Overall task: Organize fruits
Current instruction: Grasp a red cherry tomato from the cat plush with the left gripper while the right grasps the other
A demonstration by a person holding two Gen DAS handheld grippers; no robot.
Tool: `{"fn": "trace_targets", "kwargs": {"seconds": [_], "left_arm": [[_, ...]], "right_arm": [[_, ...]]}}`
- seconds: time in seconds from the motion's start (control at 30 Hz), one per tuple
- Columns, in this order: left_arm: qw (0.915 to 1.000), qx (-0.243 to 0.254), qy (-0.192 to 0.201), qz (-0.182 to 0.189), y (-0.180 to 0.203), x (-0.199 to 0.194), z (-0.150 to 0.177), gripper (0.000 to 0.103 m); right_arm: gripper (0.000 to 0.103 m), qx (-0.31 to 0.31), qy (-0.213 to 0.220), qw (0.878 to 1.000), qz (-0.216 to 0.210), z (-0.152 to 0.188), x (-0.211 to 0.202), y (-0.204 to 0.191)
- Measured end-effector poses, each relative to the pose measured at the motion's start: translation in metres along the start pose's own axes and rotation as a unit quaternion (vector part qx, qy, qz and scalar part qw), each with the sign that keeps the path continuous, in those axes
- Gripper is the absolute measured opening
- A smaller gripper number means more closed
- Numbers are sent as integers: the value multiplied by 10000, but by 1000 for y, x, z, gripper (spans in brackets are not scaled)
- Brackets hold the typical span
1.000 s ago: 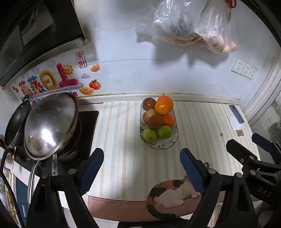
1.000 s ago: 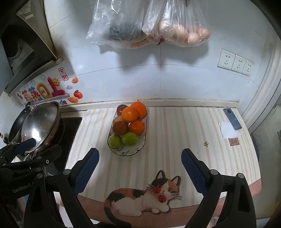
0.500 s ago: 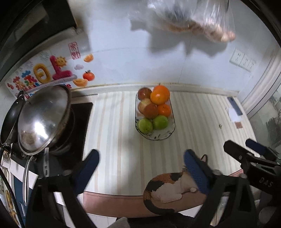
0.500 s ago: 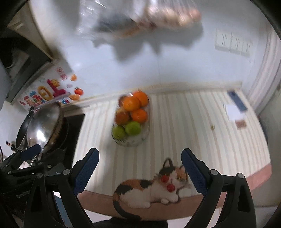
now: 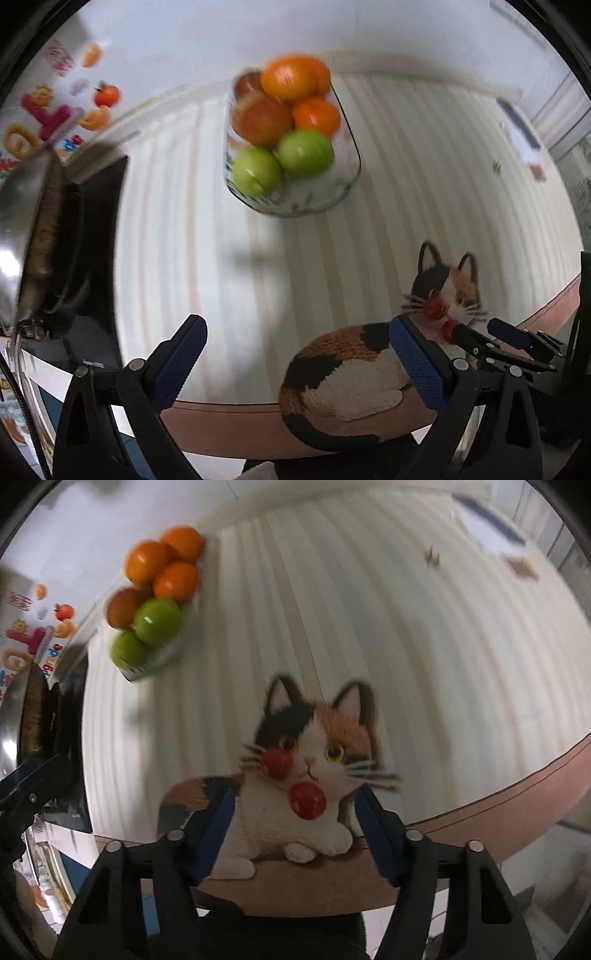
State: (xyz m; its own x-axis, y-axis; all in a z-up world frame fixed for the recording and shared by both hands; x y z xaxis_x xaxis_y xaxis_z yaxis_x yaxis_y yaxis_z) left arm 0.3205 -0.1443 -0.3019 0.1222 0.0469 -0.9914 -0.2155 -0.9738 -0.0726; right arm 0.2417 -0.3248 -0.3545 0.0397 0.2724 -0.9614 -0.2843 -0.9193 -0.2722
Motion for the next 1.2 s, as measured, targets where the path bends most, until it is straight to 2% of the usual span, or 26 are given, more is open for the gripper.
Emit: {"fn": "trace_targets", "kwargs": {"seconds": [0.13,0.23,0.27,0.33,0.4,0.6,0.7,0.77,0.83,0.93,0.97,1.1,1.2], "left_arm": [[9995,101,-285,-81,11,30,3,101],[9986,76,-528,-61,16,48,8,101],[9982,62,-593,-40,19,52,10,101],[9980,82,-628,-5,24,55,10,101],[9979,159,-621,18,32,57,9,101],[9969,569,-433,329,75,54,0,100],[9946,837,-390,463,98,58,-1,96],[9925,983,-450,573,112,64,-1,95],[9901,1150,-501,626,125,70,0,87],[9867,1365,-628,619,140,82,2,67],[9856,1418,-687,619,142,87,3,52],[9824,1729,-522,469,148,87,8,25],[9841,1578,-626,525,134,88,10,23]], "right_arm": [[57,-32,-59,10000,27,3,22,6],[47,-133,-65,9999,87,5,32,8],[40,-197,-62,9997,149,5,34,9],[37,-248,-23,9997,56,2,32,7],[29,-273,82,9996,34,2,26,8],[28,-146,154,9997,-76,-1,8,28],[28,55,133,9992,-378,-2,2,42],[28,130,151,9989,-416,-1,-1,50],[28,258,163,9985,-461,-1,-4,57],[28,423,203,9977,-484,3,-11,71],[28,466,229,9974,-491,3,-13,73],[28,487,257,9971,-519,-1,-17,76],[28,383,215,9972,-603,-5,-15,72]]}}
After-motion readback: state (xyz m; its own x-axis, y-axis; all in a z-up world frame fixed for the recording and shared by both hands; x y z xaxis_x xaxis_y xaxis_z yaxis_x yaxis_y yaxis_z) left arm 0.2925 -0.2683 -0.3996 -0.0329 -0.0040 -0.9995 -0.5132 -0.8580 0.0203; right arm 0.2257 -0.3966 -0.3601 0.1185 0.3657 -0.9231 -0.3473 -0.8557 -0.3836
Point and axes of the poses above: each gripper's, at about its wrist camera, not at the fingertips, and x roughly the way its jaws point, y to its right, z to its underside, the point moved 7 cm from there along x, roughly the way its jaws point, and after that the axes turned 4 degrees about -y, right-handed, at the moved point
